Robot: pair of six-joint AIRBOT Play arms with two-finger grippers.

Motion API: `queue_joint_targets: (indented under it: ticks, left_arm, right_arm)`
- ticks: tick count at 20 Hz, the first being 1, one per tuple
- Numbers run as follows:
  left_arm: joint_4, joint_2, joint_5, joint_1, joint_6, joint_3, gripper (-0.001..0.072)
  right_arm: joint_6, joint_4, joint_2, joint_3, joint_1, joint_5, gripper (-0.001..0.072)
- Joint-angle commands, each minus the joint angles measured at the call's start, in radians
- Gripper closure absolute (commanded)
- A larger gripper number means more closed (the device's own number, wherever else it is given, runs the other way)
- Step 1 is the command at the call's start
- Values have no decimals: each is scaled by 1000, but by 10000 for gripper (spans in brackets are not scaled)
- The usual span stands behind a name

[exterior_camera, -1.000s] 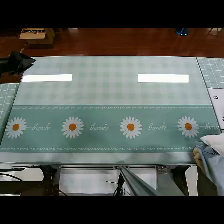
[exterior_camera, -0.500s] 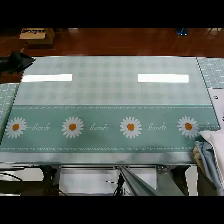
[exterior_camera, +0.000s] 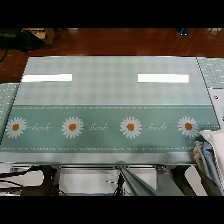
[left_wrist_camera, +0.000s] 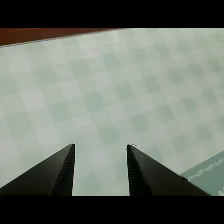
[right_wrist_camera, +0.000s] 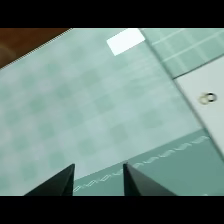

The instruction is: Fold the shirts.

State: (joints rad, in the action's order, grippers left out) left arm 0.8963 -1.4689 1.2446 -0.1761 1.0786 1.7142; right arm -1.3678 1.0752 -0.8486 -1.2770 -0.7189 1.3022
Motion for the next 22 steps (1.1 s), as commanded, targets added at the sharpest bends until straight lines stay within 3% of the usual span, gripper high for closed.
queue_joint_targets:
  ticks: [1,3,4,7,11,22]
  left_arm:
    - [484,46,116,203,220,45,293]
    - [548,37,185,304,279,39,-13]
    - [548,33,206,351,312,33,-13]
    - [577,17,231,455,375,31,-13]
    - [607,5,235,494,412,31,-13]
    - [598,-111,290,494,447,31,-13]
  right_arm:
    - [15,96,-84,-5,306,-1,265]
    - [-14,279,-139,-5,492,-48,162]
    - [-42,325,-169,-5,568,-66,110]
    - [-124,378,-256,-5,733,-112,109]
    - [-229,372,-308,-5,772,-71,109]
    - [-252,415,-364,-5,772,32,117]
